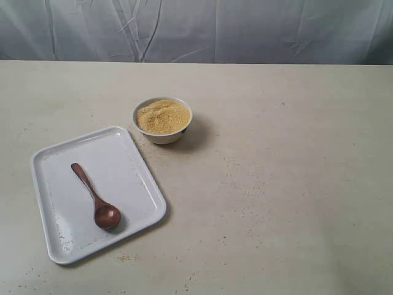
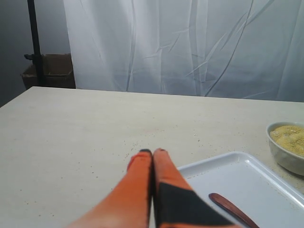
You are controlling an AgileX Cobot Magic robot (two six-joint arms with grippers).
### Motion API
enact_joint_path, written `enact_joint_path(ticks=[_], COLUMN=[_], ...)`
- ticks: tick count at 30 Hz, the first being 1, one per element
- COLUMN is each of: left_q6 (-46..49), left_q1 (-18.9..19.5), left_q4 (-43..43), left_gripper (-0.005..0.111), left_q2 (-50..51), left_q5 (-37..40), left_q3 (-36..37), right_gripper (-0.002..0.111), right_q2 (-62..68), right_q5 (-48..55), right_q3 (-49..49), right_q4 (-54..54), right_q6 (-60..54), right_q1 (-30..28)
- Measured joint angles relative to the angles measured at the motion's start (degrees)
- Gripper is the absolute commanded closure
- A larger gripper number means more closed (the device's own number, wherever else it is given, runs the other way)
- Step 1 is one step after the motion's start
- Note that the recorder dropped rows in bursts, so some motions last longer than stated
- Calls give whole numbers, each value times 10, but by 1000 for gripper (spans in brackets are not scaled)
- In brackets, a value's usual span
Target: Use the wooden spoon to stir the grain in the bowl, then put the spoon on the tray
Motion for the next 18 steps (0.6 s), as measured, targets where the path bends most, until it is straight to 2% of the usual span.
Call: enact_joint_path(ticks=[3,11,18], left_q6=[0,0,0], left_q1=[0,0,0], left_q4=[0,0,0], left_gripper=[107,107,107], left_q2=[0,0,0], left_q5=[0,-1,-1], left_q3=[0,0,0], right_gripper=[108,108,108], right_q2=[-30,-34,-34], right_q5=[16,23,24], right_q3=[47,51,51], right_q4=[0,0,0], right_q6=[0,0,0], right_q1=[0,0,-27])
